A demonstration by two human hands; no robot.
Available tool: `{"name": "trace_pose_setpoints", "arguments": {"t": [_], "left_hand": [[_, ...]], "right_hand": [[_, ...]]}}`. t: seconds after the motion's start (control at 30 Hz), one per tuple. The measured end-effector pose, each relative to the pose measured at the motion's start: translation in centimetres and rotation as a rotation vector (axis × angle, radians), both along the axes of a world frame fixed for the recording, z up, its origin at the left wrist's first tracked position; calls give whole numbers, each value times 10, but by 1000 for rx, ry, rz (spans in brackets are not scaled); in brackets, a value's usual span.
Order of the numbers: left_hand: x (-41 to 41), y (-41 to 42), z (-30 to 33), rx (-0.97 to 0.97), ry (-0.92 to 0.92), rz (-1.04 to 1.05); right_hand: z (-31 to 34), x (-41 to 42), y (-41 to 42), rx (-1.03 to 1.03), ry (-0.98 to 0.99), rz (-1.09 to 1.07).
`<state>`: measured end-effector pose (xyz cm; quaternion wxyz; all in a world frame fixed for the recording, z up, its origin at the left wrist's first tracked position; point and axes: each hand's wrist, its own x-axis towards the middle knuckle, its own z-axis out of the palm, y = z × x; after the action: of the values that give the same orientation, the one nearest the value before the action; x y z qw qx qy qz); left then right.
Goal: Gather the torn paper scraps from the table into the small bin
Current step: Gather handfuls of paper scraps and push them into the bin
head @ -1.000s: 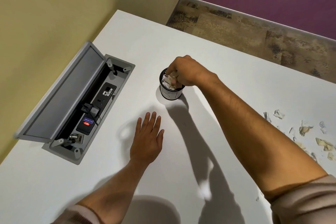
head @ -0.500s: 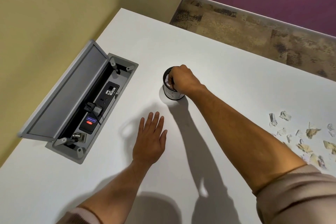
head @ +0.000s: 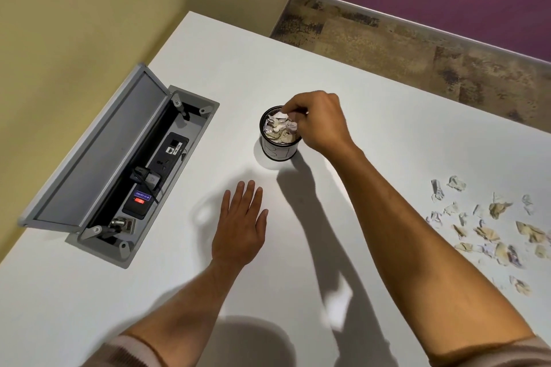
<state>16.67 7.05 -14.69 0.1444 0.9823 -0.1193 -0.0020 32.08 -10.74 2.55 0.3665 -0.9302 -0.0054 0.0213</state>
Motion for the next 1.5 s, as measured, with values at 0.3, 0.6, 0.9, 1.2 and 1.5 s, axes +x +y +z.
{"name": "trace_pose_setpoints", "arguments": {"t": [0.3,0.6,0.9,1.2,1.5], "left_hand": [[-1,0,0,8,7,1],[-1,-1,1,-10,-3,4],[0,0,-2,-4,-11,8],[-1,0,-3,9,-14,7],[0,0,0,12,-20,-5]], "right_hand": [[-64,-85,-35,305,144,-379],[-113,-134,-12,-95,231,-111],[-115,-135,-4,-477,152,77],[-96,-119,1,13,169,-274],[-38,-49,11,456,-26,-431]]}}
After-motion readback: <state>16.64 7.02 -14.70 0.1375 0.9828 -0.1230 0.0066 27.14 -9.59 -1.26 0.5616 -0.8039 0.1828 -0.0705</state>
